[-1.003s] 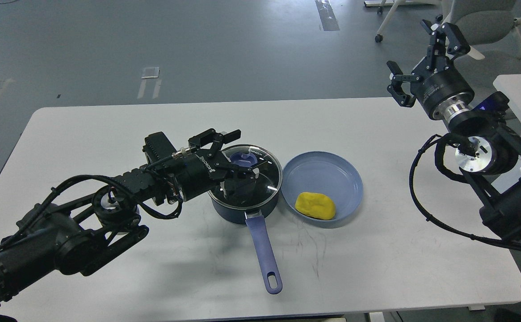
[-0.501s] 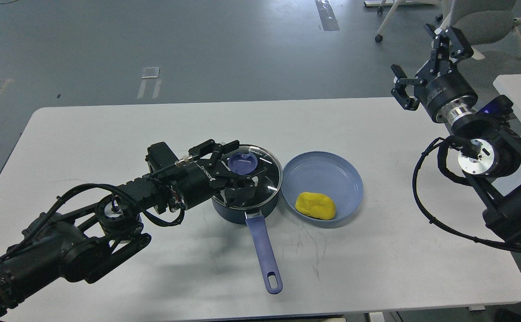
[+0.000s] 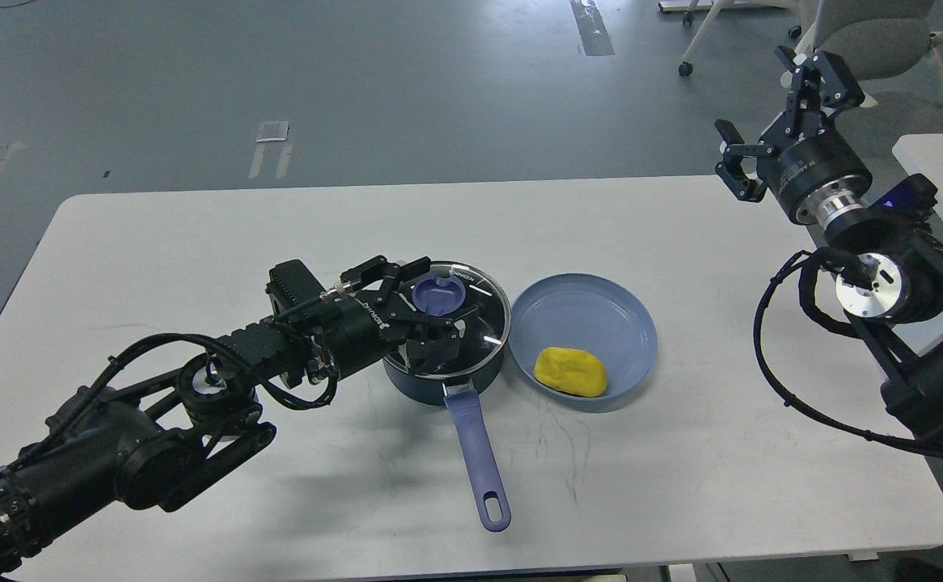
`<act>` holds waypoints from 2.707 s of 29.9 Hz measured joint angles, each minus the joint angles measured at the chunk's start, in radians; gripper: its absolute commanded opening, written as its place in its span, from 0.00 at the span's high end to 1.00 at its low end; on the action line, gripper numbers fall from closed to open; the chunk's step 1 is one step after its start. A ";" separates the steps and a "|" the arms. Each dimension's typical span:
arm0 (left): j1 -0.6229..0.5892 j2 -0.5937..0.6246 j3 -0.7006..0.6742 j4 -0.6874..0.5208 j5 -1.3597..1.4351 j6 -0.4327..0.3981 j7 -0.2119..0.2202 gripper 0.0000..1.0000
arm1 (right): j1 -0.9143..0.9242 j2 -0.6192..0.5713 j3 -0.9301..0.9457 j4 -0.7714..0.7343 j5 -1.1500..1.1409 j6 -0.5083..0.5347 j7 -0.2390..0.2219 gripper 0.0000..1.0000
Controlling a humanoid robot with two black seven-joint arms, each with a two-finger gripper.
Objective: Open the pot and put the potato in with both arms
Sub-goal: 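Close the left gripper on the lid knob, then lift the glass lid off the saucepan and set it down beside it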
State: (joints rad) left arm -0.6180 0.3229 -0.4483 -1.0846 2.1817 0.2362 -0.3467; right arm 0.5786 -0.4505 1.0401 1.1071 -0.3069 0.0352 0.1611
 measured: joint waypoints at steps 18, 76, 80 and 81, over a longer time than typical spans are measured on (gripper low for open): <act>0.007 -0.007 0.004 0.022 0.000 0.000 0.000 0.22 | -0.014 -0.016 0.000 0.000 0.000 0.000 0.001 0.00; 0.142 0.274 0.020 0.155 -0.282 0.253 -0.091 0.63 | -0.026 -0.035 -0.012 -0.003 -0.001 0.004 0.011 0.00; 0.158 0.235 0.020 0.213 -0.290 0.253 -0.091 0.58 | -0.033 -0.035 -0.011 -0.003 -0.001 0.003 0.011 0.00; 0.159 0.225 0.020 0.223 -0.292 0.253 -0.091 0.57 | -0.034 -0.035 -0.010 -0.003 -0.001 0.003 0.011 0.00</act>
State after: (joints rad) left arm -0.4592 0.5478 -0.4286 -0.8613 1.8894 0.4894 -0.4379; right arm 0.5447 -0.4857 1.0302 1.1043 -0.3083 0.0384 0.1719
